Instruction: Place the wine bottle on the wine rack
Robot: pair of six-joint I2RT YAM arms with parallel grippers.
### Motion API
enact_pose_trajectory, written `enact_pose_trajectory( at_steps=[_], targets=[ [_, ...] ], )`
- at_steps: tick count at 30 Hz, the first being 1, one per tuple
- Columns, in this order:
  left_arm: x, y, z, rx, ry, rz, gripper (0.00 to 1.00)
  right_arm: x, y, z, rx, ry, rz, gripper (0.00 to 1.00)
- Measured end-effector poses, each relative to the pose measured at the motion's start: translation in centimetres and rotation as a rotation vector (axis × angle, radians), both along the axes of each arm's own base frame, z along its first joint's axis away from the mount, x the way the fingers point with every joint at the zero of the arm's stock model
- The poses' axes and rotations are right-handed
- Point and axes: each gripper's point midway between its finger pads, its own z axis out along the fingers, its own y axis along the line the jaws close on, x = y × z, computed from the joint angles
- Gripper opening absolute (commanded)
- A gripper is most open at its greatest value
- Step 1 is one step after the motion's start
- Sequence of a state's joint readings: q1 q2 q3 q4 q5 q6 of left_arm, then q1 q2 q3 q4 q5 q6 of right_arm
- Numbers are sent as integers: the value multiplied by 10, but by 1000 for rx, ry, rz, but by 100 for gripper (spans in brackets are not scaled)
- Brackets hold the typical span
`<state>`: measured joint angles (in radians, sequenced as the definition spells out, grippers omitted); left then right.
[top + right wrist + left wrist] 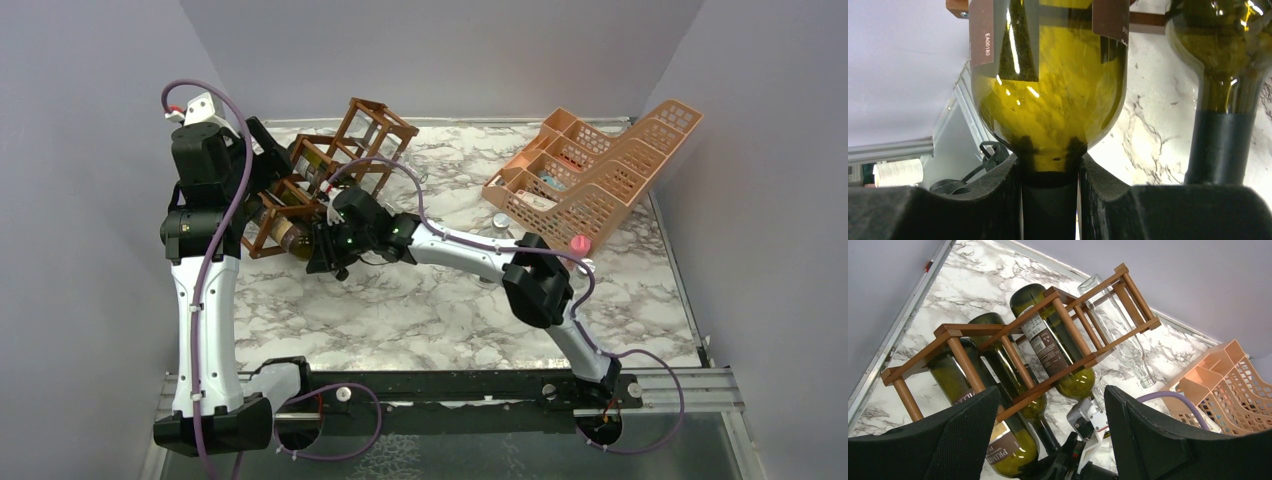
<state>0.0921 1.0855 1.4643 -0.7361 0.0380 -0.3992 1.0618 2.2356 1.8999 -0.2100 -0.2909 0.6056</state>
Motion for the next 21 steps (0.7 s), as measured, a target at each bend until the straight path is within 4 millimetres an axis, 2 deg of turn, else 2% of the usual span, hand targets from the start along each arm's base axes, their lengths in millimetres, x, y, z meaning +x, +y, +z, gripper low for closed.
enact_pose_trajectory(
  at_steps=[7, 12, 21],
  targets=[
    [0, -3, 0, 1, -1, -10, 83, 9, 15, -2, 31, 3, -21, 43],
    [-1, -3, 0, 3, -1, -10, 83, 18, 23, 9, 61, -24, -44, 46],
    [-1, -5, 0, 8, -1, -19, 84, 28, 25, 17, 76, -54, -80, 51]
  ],
)
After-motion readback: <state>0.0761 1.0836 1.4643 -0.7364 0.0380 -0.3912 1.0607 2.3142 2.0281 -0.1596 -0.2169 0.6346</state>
